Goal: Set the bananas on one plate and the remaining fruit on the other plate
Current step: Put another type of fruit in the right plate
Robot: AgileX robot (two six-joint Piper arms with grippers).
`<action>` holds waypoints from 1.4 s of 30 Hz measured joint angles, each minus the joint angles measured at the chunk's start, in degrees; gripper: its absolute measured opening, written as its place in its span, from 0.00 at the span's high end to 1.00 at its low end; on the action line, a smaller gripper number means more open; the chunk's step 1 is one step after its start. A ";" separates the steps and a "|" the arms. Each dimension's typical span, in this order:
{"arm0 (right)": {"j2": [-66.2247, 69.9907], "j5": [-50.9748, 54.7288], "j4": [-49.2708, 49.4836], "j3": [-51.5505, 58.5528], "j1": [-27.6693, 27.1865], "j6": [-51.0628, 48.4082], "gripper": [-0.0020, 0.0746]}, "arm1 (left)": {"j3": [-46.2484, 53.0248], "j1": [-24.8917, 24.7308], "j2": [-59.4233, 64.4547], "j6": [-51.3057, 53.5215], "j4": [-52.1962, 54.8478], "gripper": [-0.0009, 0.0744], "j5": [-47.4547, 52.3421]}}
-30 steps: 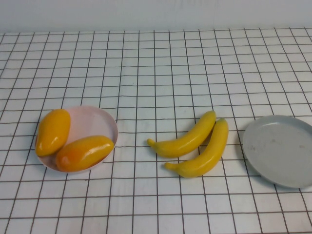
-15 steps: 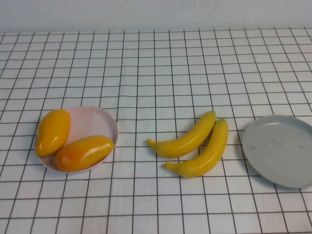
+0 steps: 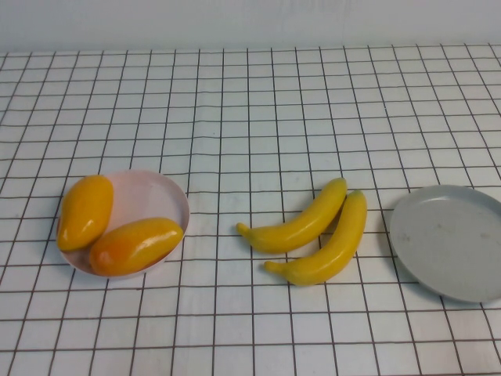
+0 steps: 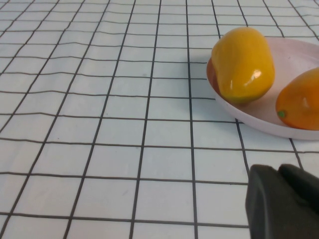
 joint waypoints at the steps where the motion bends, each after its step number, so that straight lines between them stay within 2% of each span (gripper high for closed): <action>1: 0.00 -1.57 6.02 0.10 0.00 0.98 0.99 | 0.00 0.00 0.00 0.00 0.00 0.99 0.00; 5: 0.00 -6.04 36.84 0.10 0.00 3.50 0.99 | 0.00 0.00 0.00 0.00 0.00 0.99 0.00; 8: 0.00 -7.90 48.08 0.10 0.00 0.47 0.99 | 0.00 0.00 0.00 0.00 0.00 0.99 0.00; 13: 0.00 -8.72 50.81 0.21 0.00 -8.15 0.99 | 0.00 0.00 0.00 0.00 0.00 0.99 0.03; 22: 0.00 -10.58 51.96 0.21 0.00 -11.01 0.99 | 0.00 0.00 0.00 0.00 0.00 0.99 0.03; 27: 0.00 -11.90 52.35 0.21 0.00 -18.17 0.99 | 0.00 0.00 0.00 0.00 0.00 0.99 0.03; 30: 0.00 -14.80 59.16 0.21 0.00 -19.09 0.99 | 0.00 0.00 0.00 0.00 0.00 0.99 0.03; 35: 0.00 -24.79 78.46 0.21 0.00 -22.58 0.99 | 0.00 0.00 0.00 0.00 0.00 0.99 0.03; 38: 0.00 -28.03 81.74 0.21 0.00 -27.11 0.99 | 0.00 0.00 0.00 0.00 0.00 0.99 0.03; 42: 0.00 -22.92 81.74 0.05 0.00 -32.49 0.99 | 0.00 0.00 0.00 0.00 0.00 0.99 0.03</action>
